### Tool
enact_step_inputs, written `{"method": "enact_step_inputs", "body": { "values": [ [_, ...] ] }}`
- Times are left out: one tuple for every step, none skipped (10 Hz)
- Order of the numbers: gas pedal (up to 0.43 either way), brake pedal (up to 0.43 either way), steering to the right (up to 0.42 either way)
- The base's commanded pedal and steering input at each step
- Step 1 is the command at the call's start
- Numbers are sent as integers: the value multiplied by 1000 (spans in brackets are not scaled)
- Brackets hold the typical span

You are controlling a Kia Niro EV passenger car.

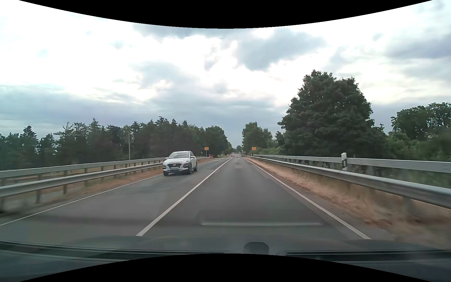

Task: Follow the waypoints while adhering to traffic rules and regulations

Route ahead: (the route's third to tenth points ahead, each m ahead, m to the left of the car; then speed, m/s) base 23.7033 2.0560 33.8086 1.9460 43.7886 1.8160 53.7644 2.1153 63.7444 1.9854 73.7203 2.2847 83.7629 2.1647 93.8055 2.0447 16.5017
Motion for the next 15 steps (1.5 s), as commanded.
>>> {"method": "enact_step_inputs", "body": {
  "values": [
    [177, 0, -3],
    [177, 0, -3],
    [177, 0, -1],
    [177, 0, -1],
    [177, 0, -1],
    [177, 0, -2],
    [177, 0, -2],
    [177, 0, -2],
    [177, 0, -1],
    [177, 0, -1],
    [177, 0, -1],
    [177, 0, -1],
    [177, 0, -1],
    [177, 0, 0],
    [177, 0, 0]
  ]
}}
